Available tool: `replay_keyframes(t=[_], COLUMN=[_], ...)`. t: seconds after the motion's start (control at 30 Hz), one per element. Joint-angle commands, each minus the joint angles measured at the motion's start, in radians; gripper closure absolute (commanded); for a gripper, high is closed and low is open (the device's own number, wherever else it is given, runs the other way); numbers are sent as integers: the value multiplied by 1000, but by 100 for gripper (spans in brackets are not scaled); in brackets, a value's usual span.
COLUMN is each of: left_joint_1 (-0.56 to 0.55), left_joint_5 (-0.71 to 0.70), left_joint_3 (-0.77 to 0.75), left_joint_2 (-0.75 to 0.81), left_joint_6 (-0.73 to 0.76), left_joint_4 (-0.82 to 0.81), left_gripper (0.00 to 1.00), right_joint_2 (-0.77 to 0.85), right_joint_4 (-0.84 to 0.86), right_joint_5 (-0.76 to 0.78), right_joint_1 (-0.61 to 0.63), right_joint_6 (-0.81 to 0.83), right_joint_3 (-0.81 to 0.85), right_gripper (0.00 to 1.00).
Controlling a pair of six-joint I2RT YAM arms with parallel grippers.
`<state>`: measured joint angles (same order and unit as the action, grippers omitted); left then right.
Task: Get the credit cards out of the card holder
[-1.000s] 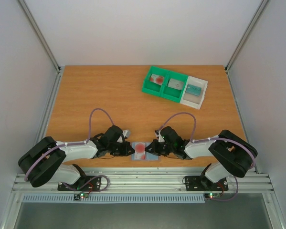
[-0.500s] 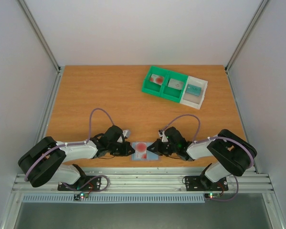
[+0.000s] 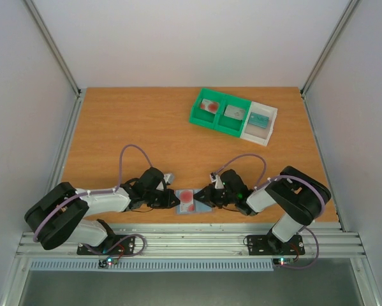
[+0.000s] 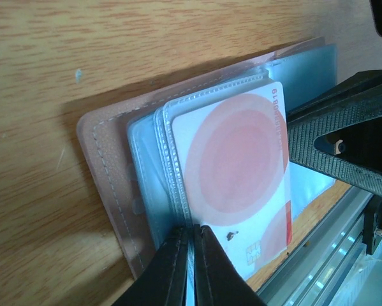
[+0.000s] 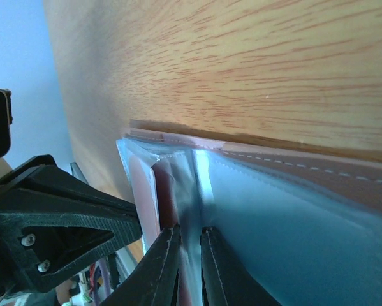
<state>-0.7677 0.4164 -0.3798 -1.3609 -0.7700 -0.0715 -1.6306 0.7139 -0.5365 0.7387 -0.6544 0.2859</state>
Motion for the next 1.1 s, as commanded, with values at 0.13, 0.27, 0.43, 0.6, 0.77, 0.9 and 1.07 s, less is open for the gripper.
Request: replay_keyframes(t=[0.13, 0.27, 0.43, 0.6, 0.77, 0.9, 1.07], left_joint_1=[-2, -2, -2, -3, -3, -3, -3], left_joint_5=[-60, -64, -65, -68, -72, -74, -73], left_joint_3=[11, 10, 12, 9, 7, 6, 5], left_joint_2=[-28, -25, -26, -19, -15, -16, -18], left_joint_6=[17, 18, 18, 18, 18, 18, 18], left_joint_4=[66, 67, 67, 100, 108, 107, 105], left_gripper=[94, 94, 94, 94, 94, 94, 94], right_joint_2=[-30, -57, -97, -92, -53, -24, -25], right_joint_4=[138, 178, 265, 307, 273, 238, 233], right_joint_5=[17, 4, -4, 17, 35, 45, 34], right_joint_1=[-8, -8, -7, -7, -7, -10, -9], right_joint_6=[-62, -71, -95, -112, -101, -88, -78], right_joint_3=[-53, -51, -66, -93, -107, -107, -92], right_gripper=[87, 86, 83, 84, 84, 78, 77])
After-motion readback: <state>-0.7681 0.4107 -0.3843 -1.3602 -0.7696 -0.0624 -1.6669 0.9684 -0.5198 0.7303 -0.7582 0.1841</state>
